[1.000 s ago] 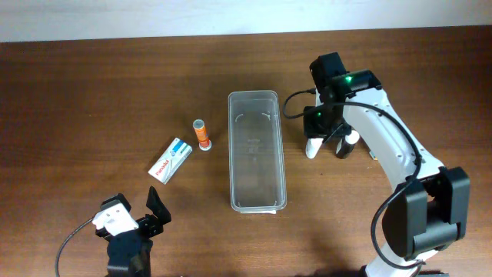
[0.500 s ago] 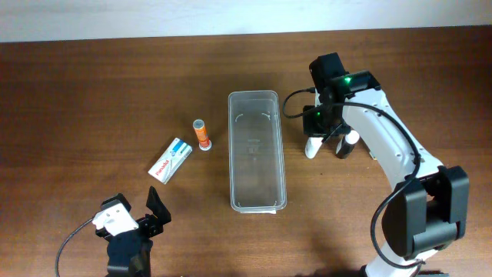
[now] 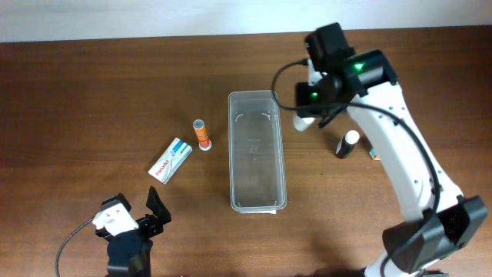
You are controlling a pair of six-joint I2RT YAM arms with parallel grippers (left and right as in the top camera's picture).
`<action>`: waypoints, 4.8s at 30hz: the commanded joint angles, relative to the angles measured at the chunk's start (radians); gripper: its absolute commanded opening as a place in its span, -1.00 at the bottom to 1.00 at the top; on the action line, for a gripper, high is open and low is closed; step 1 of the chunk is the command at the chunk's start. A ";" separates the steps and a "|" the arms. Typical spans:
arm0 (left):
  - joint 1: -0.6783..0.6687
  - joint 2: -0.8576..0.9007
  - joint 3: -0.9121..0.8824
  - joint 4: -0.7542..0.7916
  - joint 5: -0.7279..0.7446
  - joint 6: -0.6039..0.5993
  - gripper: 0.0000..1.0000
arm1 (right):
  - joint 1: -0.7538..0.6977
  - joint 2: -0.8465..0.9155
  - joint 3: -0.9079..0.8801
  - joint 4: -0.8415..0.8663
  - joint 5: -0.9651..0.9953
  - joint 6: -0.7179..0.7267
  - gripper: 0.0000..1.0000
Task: Pack container
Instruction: 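Lift the lotion bottle and lower it into the container, then open right gripper and withdraw toward the dark bottle, then grasp the dark brown bottle with the right gripper, then carry the dark bottle into the container beside the lotion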
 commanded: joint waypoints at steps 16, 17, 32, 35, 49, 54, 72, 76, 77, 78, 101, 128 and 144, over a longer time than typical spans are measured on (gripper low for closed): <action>0.003 -0.010 -0.005 0.000 0.005 0.010 0.99 | 0.219 0.193 0.044 0.197 0.009 0.000 -0.88; 0.003 -0.010 -0.005 0.000 0.005 0.009 0.99 | 0.219 0.212 0.044 0.203 0.010 0.000 -0.89; 0.003 -0.010 -0.005 0.000 0.005 0.010 0.99 | 0.223 0.334 0.044 0.292 -0.013 0.082 -0.89; 0.003 -0.010 -0.005 0.000 0.005 0.010 0.99 | 0.222 0.334 0.044 0.300 -0.014 0.082 -0.89; 0.003 -0.010 -0.005 0.000 0.005 0.010 0.99 | 0.220 0.319 0.045 0.314 -0.013 0.076 -0.12; 0.003 -0.010 -0.005 0.000 0.005 0.009 0.99 | 0.220 0.247 0.046 0.285 -0.013 0.048 0.01; 0.003 -0.010 -0.005 0.000 0.005 0.010 0.99 | -0.142 0.058 0.032 -0.026 0.136 0.069 0.56; 0.003 -0.010 -0.005 0.000 0.005 0.010 0.99 | -0.257 0.102 -0.014 -0.043 0.090 0.078 0.46; 0.003 -0.010 -0.005 0.000 0.005 0.009 0.99 | -0.278 0.110 -0.029 -0.043 0.076 0.078 0.44; 0.003 -0.010 -0.005 0.000 0.005 0.009 0.99 | -0.296 0.119 -0.043 -0.044 0.072 0.078 0.40; 0.003 -0.010 -0.005 0.000 0.005 0.009 0.99 | -0.340 0.134 -0.328 0.083 0.004 0.074 -0.08; 0.003 -0.010 -0.005 0.000 0.005 0.010 0.99 | -0.148 -0.084 -0.179 0.051 -0.075 0.030 -0.72; 0.003 -0.010 -0.005 0.000 0.005 0.009 0.99 | 0.163 0.021 -0.169 0.217 0.013 0.135 -0.81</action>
